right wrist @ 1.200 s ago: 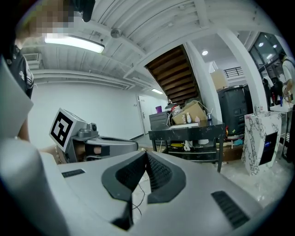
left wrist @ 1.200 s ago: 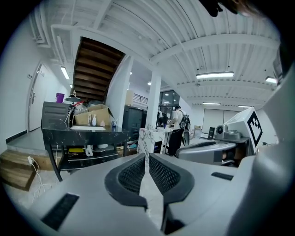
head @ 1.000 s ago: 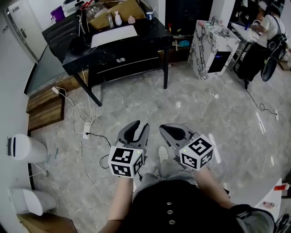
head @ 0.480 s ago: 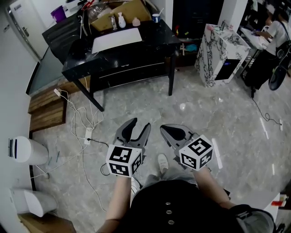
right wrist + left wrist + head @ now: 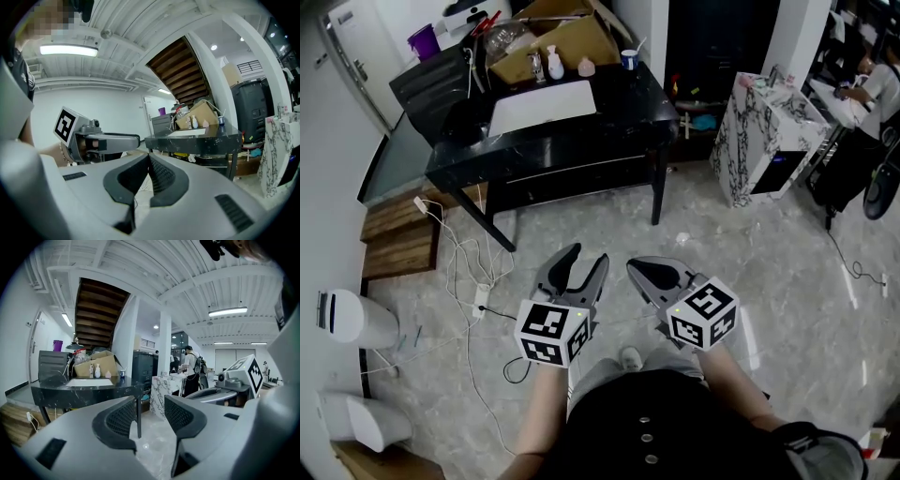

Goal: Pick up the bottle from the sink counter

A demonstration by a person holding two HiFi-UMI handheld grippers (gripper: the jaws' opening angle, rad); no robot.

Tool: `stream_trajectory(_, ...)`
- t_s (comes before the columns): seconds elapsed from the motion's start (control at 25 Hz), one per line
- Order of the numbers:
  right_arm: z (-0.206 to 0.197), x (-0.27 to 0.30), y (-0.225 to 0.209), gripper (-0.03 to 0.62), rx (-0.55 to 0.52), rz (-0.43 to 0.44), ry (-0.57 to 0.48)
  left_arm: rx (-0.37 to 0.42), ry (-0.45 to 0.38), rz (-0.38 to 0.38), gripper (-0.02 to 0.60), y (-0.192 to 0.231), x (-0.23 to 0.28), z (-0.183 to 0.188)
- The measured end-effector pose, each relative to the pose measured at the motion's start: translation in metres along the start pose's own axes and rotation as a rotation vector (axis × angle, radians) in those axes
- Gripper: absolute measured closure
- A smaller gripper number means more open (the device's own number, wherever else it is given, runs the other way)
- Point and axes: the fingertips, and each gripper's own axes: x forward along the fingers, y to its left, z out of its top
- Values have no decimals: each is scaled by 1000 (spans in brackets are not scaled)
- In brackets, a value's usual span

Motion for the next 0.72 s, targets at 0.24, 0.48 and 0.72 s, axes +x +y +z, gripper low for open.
stream_trajectory(0.24,12,11,-24,591,35,15,-20,-31,0,-12,385,5,29,7)
stream_trajectory(0.48,10,26,-42,592,55,-3,0,-34,1,-45,376,10,48,15)
stream_trajectory(0.72,7,49,-63,592,70,-7,15,-45,14,-56,376,31,74,14)
